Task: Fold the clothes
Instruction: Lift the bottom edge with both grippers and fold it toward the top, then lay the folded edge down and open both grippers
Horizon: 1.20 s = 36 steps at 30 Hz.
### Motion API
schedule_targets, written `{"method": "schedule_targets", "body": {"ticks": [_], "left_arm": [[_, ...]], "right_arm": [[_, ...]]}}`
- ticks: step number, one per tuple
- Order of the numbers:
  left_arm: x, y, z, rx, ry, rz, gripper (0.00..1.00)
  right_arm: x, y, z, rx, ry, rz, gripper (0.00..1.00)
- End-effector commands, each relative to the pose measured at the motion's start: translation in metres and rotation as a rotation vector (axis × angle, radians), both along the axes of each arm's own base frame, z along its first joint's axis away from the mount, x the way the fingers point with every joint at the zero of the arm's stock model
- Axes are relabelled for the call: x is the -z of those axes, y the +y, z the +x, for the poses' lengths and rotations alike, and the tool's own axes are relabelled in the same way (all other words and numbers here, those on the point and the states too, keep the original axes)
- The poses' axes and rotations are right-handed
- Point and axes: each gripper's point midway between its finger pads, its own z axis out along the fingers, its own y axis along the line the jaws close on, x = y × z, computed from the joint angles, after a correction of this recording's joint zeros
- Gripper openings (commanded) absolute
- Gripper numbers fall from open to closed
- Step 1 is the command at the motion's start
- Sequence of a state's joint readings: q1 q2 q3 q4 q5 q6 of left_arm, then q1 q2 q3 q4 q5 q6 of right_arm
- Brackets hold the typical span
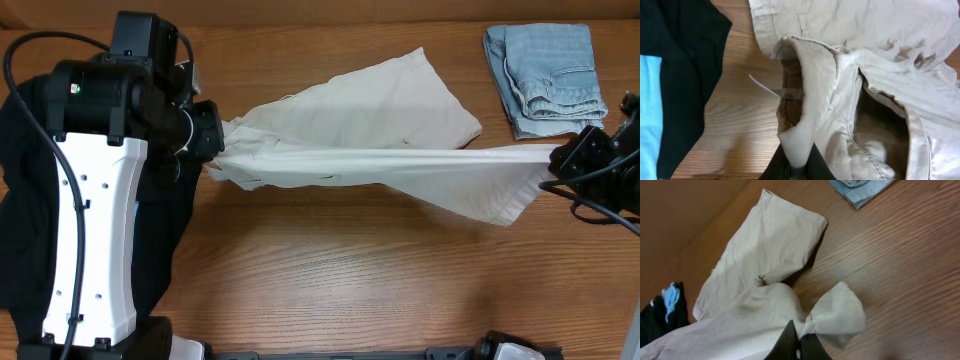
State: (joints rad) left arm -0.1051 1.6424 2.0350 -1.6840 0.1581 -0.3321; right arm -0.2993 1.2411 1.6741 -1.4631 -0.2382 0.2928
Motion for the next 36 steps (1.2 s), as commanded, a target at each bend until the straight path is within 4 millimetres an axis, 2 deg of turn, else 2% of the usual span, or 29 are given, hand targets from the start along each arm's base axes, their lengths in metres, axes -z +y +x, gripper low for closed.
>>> {"method": "schedule_targets", "body": {"ticks": [1,3,7,10,13,21,31,36], "left_arm": [[0.01,0.024,-0.009,-0.003,0.021,0.122,0.04],[0.029,0.023,-0.017,-0.02,0.096,0.127,0.04],[0.068,0.038,-0.027,-0.124,0.213,0.202,0.04],[0.089,0.043,-0.023,-0.16,0.223,0.224,0.04],[0.104,0.041,-0.009,-0.17,0.187,0.215,0.04],[0.125,0.037,0.035,-0.208,0.027,0.181,0.05],[0.146,0.056,0.063,-0.334,-0.098,0.253,0.04],[0.147,0.066,0.085,-0.376,-0.208,0.288,0.04]], "right_arm": [[-0.001,-0.041,-0.001,0.103,0.014,-0.159,0.04],[0.004,-0.043,0.006,0.094,0.01,-0.166,0.04],[0.016,-0.047,0.024,0.076,-0.013,-0.172,0.04],[0.022,-0.047,0.043,0.037,-0.054,-0.165,0.04],[0.029,-0.047,0.064,0.017,-0.073,-0.153,0.04],[0.06,-0.036,0.133,-0.1,-0.102,-0.189,0.04],[0.089,-0.014,0.206,-0.174,-0.193,-0.212,0.04],[0.124,0.006,0.236,-0.222,-0.188,-0.205,0.04]]}}
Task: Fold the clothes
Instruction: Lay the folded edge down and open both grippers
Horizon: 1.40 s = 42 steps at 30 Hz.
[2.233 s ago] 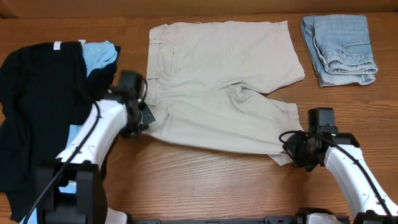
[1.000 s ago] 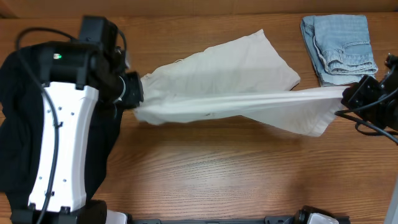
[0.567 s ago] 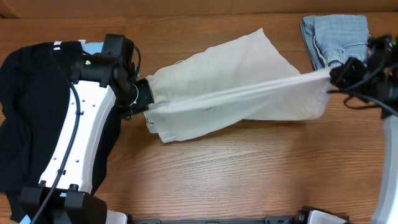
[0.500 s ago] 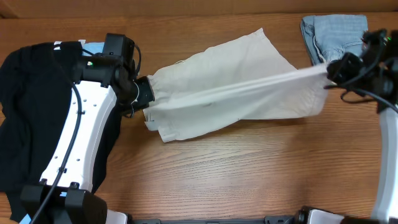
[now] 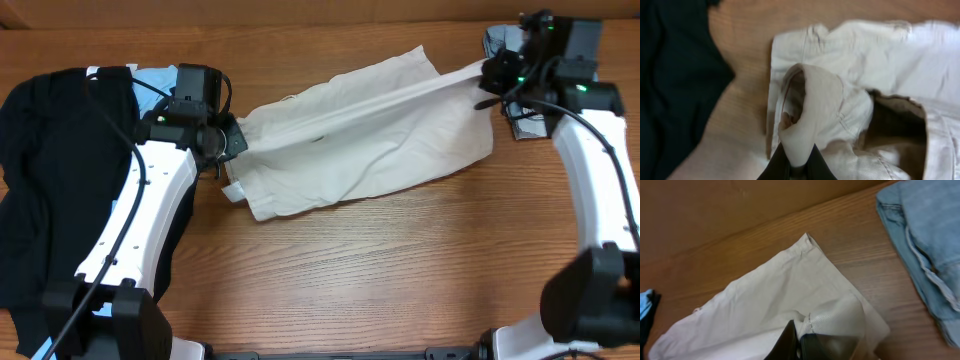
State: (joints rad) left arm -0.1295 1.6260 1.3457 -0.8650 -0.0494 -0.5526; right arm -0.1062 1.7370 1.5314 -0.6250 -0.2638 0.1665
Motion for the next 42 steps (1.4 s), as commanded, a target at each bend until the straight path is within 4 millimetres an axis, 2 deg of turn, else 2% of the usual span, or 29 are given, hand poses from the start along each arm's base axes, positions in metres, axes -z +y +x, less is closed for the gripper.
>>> {"method": "schedule_targets", "body": {"ticks": [1,5,11,12,13,14,15,16,17,20,23,27,34,38,41,42], "left_arm": [[-0.002,0.05,0.011,-0.143,-0.082,0.191,0.04],[-0.007,0.053,0.029,-0.164,-0.169,0.2,0.04],[-0.003,0.056,0.058,-0.193,-0.253,0.221,0.04],[0.001,0.059,0.066,-0.205,-0.27,0.233,0.11],[0.005,0.062,0.076,-0.222,-0.293,0.252,0.39],[0.008,0.063,0.081,-0.228,-0.304,0.26,0.66],[0.01,0.064,0.087,-0.225,-0.319,0.265,0.91],[0.012,0.065,0.093,-0.225,-0.334,0.265,1.0],[0.012,0.066,0.098,-0.228,-0.35,0.256,1.0],[0.005,0.064,0.103,-0.213,-0.37,0.199,1.0],[-0.008,0.056,0.101,-0.174,-0.348,0.126,1.0],[-0.021,0.047,0.088,-0.114,-0.268,0.096,1.0],[-0.022,0.022,0.054,0.057,-0.086,0.022,1.0],[-0.036,0.025,0.042,0.079,-0.035,0.032,1.0],[-0.055,0.033,0.042,0.081,-0.047,0.042,1.0],[-0.066,0.038,0.046,0.071,-0.07,0.044,1.0]], "right_arm": [[0.029,-0.021,0.023,0.077,0.012,-0.094,0.04],[0.05,-0.006,0.044,0.046,-0.007,-0.094,0.04],[0.059,0.011,0.067,0.035,-0.067,-0.079,0.04],[0.06,0.014,0.07,0.029,-0.075,-0.079,0.04],[0.061,0.018,0.073,0.022,-0.086,-0.08,0.1],[0.064,0.02,0.075,0.018,-0.09,-0.08,0.27],[0.065,0.022,0.076,0.016,-0.092,-0.079,0.53],[0.066,0.022,0.077,0.014,-0.092,-0.08,0.87],[0.067,0.022,0.076,0.014,-0.087,-0.08,1.0],[0.076,0.02,0.067,0.016,-0.032,-0.079,1.0],[0.091,0.012,0.052,0.028,0.056,-0.078,1.0],[0.111,0.001,0.028,0.047,0.183,-0.075,1.0],[0.145,0.006,0.001,-0.03,0.325,-0.115,1.0],[0.167,0.008,-0.012,-0.038,0.385,-0.112,1.0],[0.181,0.009,-0.019,-0.041,0.421,-0.109,0.99],[0.186,0.011,-0.021,-0.052,0.433,-0.099,0.98]]}}
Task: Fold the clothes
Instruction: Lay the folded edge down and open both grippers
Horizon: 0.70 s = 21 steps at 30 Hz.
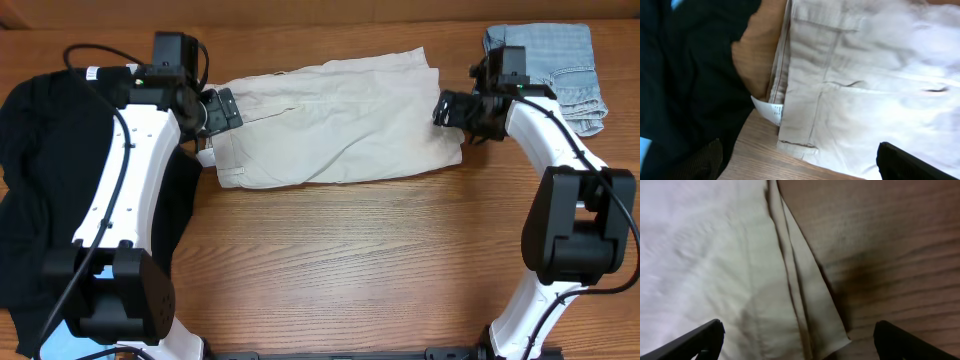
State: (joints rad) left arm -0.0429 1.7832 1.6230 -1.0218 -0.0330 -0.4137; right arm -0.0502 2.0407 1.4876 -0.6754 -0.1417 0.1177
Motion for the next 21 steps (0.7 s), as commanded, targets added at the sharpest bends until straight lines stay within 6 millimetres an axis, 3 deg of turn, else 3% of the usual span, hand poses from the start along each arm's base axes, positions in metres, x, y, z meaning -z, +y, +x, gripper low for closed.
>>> {"method": "schedule_targets", "body": {"ticks": [1,4,8,14,16,18,21], "left_arm": [[-0.049,0.011,0.013,0.021,-0.118,-0.002,1.0],[-0.057,0.016,0.017,0.01,-0.142,-0.004,1.0],[-0.054,0.016,0.014,0.01,-0.126,-0.003,1.0],[-0.054,0.016,0.014,0.009,-0.125,-0.003,1.0],[-0.053,0.016,0.014,0.009,-0.123,-0.003,1.0],[-0.051,0.016,0.014,0.009,-0.12,-0.003,1.0],[-0.048,0.016,0.012,0.01,-0.108,-0.004,1.0]], "right_arm": [[0.02,0.006,-0.008,-0.03,0.042,0.014,0.97],[0.029,0.014,-0.012,-0.048,0.057,0.058,0.87],[0.039,0.02,-0.019,-0.059,0.069,0.09,0.74],[0.042,0.021,-0.021,-0.062,0.072,0.097,0.6],[0.041,0.021,-0.02,-0.062,0.069,0.096,0.43],[0.041,0.021,-0.02,-0.062,0.066,0.096,0.19],[0.041,0.02,-0.023,-0.05,0.083,0.1,0.04]]}}
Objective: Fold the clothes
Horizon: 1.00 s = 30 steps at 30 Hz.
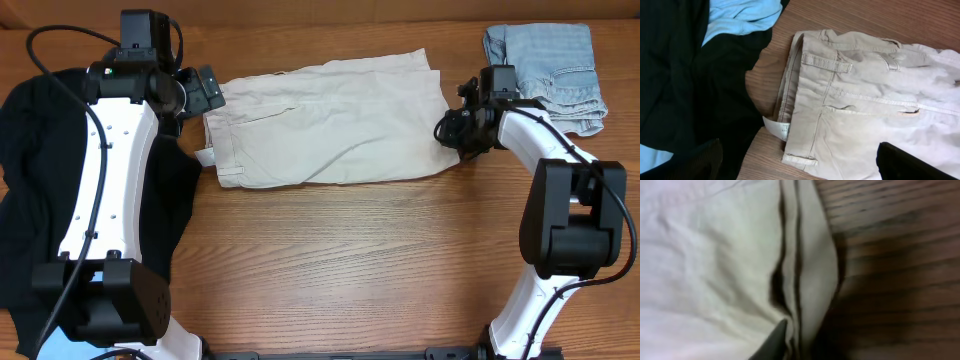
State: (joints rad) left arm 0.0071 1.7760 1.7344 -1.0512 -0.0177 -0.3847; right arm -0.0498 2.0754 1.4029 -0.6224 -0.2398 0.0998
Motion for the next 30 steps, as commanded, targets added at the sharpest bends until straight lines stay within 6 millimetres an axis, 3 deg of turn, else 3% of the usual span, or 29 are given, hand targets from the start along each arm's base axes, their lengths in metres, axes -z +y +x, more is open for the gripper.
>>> {"method": "schedule_targets", "body": {"ticks": [1,6,7,12,17,22,26,30], "left_arm": [[-0.006,-0.003,-0.002,0.027,-0.01,0.001,1.0],[0.004,-0.003,-0.006,0.028,0.032,-0.002,1.0],[0.007,-0.004,-0.008,0.03,0.044,-0.004,1.0],[0.015,-0.004,-0.012,0.03,0.083,-0.005,1.0],[0.024,-0.004,-0.014,0.079,0.118,0.014,1.0],[0.035,-0.013,-0.009,0.156,0.132,0.009,1.0],[0.05,-0.03,0.004,0.267,0.125,-0.017,1.0],[0.068,-0.052,0.014,0.352,0.126,-0.069,0.99]], "right_arm": [[0.005,0.0,-0.007,0.01,0.038,0.012,0.04],[-0.016,-0.023,-0.03,0.139,0.143,0.028,0.04],[-0.029,-0.032,-0.043,0.2,0.183,0.041,0.04],[-0.056,-0.051,-0.092,0.346,0.333,0.064,0.04],[-0.059,-0.053,-0.129,0.356,0.461,0.019,0.04],[-0.059,-0.049,-0.129,0.323,0.456,0.011,0.08],[-0.068,-0.05,-0.12,0.284,0.406,0.007,0.29],[-0.093,-0.051,-0.105,0.207,0.311,-0.002,0.48]]}}
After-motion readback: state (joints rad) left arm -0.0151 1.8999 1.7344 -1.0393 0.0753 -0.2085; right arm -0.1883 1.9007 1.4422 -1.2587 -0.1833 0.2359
